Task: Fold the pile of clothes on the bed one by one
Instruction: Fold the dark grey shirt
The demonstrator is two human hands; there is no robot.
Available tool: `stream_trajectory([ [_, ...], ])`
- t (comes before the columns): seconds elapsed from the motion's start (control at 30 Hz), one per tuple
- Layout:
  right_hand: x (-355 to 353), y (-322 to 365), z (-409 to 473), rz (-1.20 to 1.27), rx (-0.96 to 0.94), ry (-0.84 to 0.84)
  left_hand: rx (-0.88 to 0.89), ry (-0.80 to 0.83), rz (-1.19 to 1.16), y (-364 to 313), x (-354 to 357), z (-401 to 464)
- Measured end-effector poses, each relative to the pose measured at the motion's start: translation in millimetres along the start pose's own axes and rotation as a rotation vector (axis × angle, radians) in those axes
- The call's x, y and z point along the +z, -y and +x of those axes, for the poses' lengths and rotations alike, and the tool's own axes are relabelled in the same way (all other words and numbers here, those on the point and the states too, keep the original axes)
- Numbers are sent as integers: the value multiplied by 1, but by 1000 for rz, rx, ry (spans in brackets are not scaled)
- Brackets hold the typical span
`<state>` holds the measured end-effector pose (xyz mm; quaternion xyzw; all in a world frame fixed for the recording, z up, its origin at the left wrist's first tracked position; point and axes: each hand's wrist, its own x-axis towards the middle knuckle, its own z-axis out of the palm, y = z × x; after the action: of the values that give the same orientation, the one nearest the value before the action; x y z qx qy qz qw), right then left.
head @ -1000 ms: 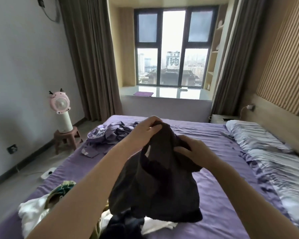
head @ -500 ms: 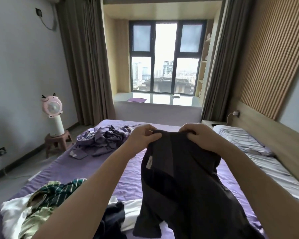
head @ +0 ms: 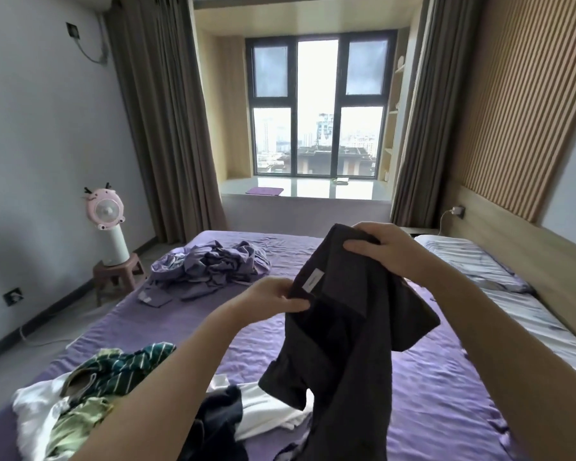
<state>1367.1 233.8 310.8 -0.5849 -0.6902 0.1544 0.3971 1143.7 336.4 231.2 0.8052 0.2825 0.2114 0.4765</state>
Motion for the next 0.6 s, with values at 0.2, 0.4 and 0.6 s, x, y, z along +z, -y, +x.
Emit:
stream_trajectory([
  [0.2,-2,3,8,14,33,-47,-21,-95,-140,29,-14,-13],
  [0.4,7,-5,4,97,138,-143,101,-365,239,-12,-50,-6],
  [0.6,5,-6,1,177,173,-371,12,214,-165,-34,-112,-22],
])
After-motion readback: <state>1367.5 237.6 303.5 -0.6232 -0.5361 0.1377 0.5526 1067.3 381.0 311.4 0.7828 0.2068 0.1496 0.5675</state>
